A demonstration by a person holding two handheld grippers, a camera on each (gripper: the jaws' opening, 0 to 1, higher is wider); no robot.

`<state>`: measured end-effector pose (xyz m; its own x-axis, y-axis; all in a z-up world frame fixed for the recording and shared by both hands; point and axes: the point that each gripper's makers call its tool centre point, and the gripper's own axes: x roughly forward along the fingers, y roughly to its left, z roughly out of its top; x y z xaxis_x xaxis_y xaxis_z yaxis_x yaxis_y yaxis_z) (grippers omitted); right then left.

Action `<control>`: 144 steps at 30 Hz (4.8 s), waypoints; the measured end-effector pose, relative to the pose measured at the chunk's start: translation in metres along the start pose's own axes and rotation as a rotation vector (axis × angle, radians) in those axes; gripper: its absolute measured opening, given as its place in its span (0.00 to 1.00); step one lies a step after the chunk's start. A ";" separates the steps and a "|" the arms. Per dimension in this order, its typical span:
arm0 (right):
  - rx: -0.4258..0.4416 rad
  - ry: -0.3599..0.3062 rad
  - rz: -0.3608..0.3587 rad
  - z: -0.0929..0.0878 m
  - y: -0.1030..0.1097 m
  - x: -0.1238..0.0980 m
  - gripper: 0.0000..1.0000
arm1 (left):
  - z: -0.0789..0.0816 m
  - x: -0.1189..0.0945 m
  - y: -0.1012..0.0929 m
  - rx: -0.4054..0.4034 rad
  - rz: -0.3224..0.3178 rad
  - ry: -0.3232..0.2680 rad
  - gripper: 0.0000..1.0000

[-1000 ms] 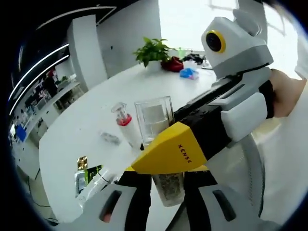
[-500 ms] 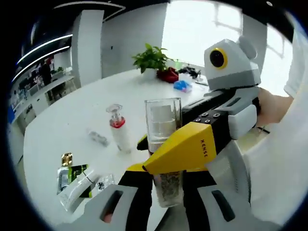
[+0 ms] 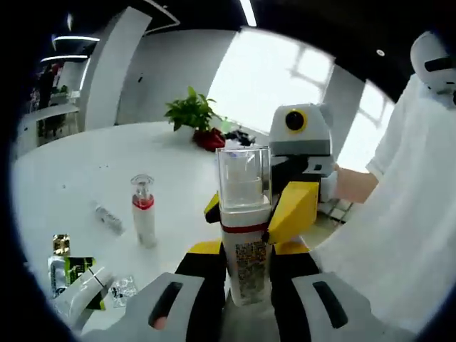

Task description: Arrange the skincare products in the storage area until every visible bottle or jar stands upright without overlapping.

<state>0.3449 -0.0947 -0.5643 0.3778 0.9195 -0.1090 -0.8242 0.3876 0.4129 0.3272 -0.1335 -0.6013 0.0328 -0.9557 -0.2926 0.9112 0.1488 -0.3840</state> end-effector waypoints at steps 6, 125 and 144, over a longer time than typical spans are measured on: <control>0.021 -0.055 0.059 0.019 0.003 -0.004 0.22 | 0.017 -0.002 -0.007 0.003 -0.092 -0.046 0.20; -0.618 0.586 0.099 -0.120 -0.201 -0.025 0.19 | -0.106 0.126 0.182 0.388 0.267 0.355 0.17; -0.640 0.635 0.086 -0.119 -0.215 -0.026 0.20 | -0.102 0.129 0.192 0.390 0.292 0.350 0.17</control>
<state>0.4619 -0.1941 -0.7575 0.1563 0.7371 -0.6575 -0.9875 0.1036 -0.1186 0.4642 -0.2018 -0.8024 0.2282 -0.7391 -0.6338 0.9704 0.2255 0.0865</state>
